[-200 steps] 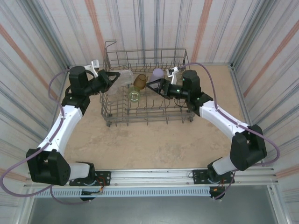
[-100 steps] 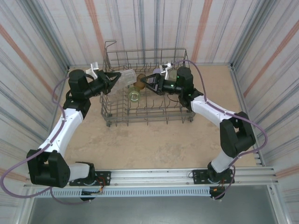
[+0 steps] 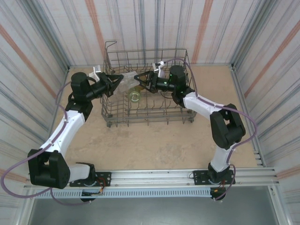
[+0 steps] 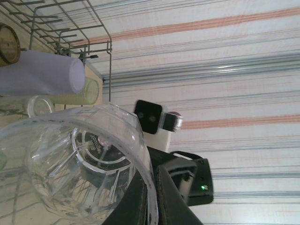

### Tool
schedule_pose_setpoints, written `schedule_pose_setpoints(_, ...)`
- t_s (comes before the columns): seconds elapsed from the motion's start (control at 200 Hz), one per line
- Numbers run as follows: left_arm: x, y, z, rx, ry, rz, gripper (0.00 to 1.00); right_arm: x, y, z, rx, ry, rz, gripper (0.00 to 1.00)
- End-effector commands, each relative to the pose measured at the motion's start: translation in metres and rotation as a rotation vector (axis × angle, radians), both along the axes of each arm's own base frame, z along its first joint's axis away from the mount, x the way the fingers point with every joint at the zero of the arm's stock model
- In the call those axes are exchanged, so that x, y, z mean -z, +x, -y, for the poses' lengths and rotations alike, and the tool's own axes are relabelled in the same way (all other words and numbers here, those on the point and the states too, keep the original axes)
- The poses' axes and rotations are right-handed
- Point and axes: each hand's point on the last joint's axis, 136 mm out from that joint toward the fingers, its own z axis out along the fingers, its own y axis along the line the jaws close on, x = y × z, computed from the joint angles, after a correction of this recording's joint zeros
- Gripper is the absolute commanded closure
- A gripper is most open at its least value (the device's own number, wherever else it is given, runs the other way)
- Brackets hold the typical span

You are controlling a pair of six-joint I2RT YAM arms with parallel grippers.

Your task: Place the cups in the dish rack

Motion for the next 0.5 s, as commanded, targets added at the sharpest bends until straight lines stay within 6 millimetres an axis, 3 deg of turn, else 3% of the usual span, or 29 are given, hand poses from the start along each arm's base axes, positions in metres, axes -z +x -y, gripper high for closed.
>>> schedule_pose_setpoints(0.0, -0.025, -0.01, 0.006, 0.036, -0.038, 0.08, 1.0, -0.017, 0.004, -0.006, -0.034, 0.046, 0.032, 0.01)
schedule_pose_setpoints(0.291, -0.021, -0.011, 0.01, 0.052, -0.052, 0.061, 1.0, -0.029, 0.003, -0.01, -0.05, 0.101, 0.024, 0.03)
schedule_pose_setpoints(0.496, -0.019, -0.01, 0.01, 0.053, -0.052, 0.057, 1.0, -0.039, -0.002, -0.015, -0.079, 0.142, 0.051, 0.2)
